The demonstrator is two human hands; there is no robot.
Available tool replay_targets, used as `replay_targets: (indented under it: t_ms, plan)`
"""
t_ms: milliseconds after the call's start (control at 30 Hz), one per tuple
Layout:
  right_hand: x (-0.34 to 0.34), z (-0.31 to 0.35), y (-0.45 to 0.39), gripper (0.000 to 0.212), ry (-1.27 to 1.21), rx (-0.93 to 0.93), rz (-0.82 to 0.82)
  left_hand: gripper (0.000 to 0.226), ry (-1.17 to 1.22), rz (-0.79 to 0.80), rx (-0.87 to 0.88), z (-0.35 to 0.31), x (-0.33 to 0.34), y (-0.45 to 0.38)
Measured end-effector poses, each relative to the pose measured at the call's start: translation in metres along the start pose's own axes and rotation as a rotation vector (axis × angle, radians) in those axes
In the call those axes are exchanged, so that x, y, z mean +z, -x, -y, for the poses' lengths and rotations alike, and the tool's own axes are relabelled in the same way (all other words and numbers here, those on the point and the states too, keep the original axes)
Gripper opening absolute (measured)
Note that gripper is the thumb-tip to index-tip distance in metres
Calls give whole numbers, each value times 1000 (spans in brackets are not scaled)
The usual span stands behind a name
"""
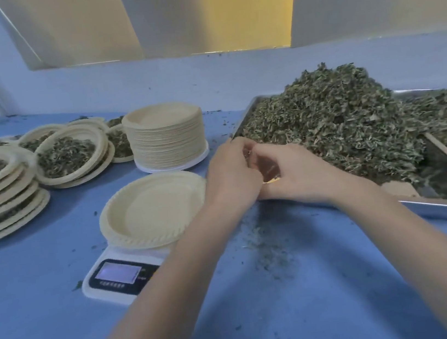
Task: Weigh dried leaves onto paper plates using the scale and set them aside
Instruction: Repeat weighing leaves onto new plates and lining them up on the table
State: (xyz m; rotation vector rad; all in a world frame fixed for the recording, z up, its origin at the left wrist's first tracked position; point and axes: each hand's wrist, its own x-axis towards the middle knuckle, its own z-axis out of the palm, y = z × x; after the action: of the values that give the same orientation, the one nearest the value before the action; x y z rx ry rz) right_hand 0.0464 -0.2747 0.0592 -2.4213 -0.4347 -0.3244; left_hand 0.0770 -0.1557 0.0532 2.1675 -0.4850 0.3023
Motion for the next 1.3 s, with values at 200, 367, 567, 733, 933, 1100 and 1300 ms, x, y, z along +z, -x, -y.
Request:
replay_targets:
  t_ms: [200,367,567,733,933,1100,1300]
  plan:
    - [50,39,-13,71,120,-106,176,40,-3,-173,-28,43,-64,10]
    - [83,56,-19,122,397,-131,338,38,-35,-244,-118,71,-106,23]
    - [88,59,-29,125,431,-139,406,36,-29,-273,-206,93,-137,33]
    - [82,55,-32,125,435,-105,470,35,3,-290,-248,106,-140,37]
    - [86,55,-35,129,504,-89,491,35,60,-259,-274,111,-136,38]
    - [82,60,-35,128,464,-123,524,36,67,-258,-267,110,-133,36]
    - [75,64,-37,133,303,-104,512,37,23,-246,-232,106,-134,34]
